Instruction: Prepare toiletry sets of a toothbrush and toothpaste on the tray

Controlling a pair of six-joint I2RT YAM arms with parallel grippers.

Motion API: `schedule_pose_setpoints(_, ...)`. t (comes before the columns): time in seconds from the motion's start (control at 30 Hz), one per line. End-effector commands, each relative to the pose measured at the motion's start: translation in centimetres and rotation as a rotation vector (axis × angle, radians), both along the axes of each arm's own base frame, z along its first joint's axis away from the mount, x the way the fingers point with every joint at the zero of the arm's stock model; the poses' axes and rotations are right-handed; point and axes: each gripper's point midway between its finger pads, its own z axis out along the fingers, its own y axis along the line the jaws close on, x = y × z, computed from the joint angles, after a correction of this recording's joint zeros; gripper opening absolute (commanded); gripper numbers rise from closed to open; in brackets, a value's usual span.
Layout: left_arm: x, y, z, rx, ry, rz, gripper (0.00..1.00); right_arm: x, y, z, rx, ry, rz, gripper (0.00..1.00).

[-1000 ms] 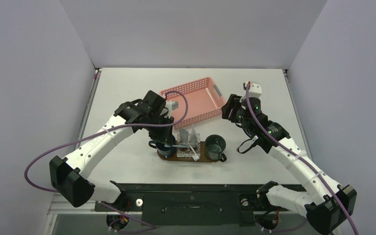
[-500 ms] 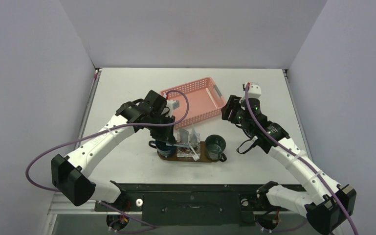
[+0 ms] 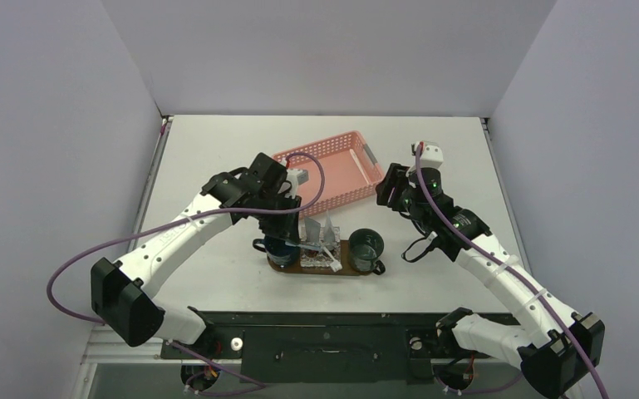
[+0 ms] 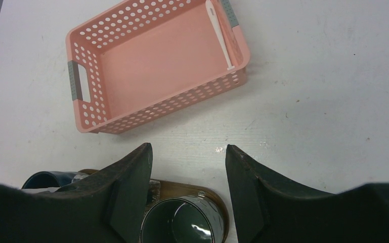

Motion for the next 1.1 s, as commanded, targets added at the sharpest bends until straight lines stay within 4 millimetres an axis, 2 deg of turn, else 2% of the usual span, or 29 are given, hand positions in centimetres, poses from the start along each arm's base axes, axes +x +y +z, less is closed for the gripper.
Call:
schedule_pose_setpoints(0.0, 1.1, -1.2, 0.5, -0.037, -0.046, -0.009, 0.19, 0.3, 0.0, 1.5, 0.030, -0.052, 0.001, 0.52)
schedule_pose_setpoints(0.57, 1.2, -1.0, 0.9, -0.012, -0.061, -0.023, 0.31, 0.5, 0.3, 1.6, 0.030, -0.050, 0.009, 0.52)
schedule_pose_setpoints(0.77, 1.5, -1.0, 2.5, -0.022, -0.106, -0.023, 0.35, 0.5, 0.1, 2.5, 0.009, -0.067, 0.018, 0.52)
schedule_pose_setpoints(0.93, 2.1, -1.0, 5.0, -0.056, -0.186, -0.016, 0.39, 0.4, -0.2, 3.9, -0.019, -0.105, 0.041, 0.53)
schedule_pose_setpoints(1.07, 3.1, -0.7, 6.7, -0.062, -0.266, 0.001, 0.48, 0.5, -0.6, 5.1, -0.036, -0.131, 0.047, 0.55)
